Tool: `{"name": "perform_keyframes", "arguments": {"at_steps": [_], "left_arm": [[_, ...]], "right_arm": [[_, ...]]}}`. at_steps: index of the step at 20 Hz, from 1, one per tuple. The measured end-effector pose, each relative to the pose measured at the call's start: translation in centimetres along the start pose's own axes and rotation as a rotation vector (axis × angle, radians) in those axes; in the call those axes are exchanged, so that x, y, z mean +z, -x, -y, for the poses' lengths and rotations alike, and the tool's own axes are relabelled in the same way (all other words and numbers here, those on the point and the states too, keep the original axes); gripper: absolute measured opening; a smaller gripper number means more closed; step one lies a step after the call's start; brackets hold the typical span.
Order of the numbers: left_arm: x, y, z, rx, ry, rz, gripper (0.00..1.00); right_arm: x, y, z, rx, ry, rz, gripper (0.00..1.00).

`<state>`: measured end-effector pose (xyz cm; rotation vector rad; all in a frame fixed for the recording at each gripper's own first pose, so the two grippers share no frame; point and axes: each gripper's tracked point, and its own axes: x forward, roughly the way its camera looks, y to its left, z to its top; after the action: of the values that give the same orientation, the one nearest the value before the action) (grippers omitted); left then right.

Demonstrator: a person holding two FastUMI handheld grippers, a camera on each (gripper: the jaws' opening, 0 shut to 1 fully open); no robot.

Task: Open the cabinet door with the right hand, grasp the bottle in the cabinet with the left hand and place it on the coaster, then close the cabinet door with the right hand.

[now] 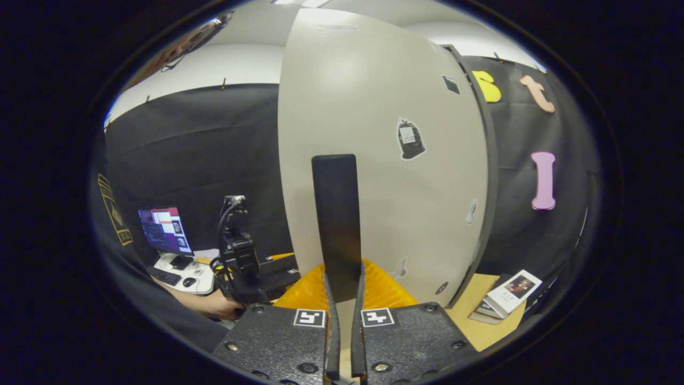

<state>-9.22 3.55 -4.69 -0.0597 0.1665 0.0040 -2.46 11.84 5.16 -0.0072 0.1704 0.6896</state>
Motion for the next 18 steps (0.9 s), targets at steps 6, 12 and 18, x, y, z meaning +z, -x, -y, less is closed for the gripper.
{"name": "perform_keyframes", "arguments": {"at_steps": [6, 12, 18], "left_arm": [[1.7, 0.0, 4.1, -0.021, -0.059, -0.002, 0.95], [2.9, -1.4, 7.5, -0.037, -0.111, 0.018, 0.95], [5.4, -6.5, 10.0, -0.110, -0.110, 0.048, 0.95]], "right_arm": [[0.0, 1.2, 1.2, -0.064, -0.046, 0.025, 0.11], [-0.4, 1.1, 1.4, -0.070, -0.134, 0.064, 0.23], [-1.2, 1.3, 2.9, -0.221, -0.199, 0.078, 0.77]]}}
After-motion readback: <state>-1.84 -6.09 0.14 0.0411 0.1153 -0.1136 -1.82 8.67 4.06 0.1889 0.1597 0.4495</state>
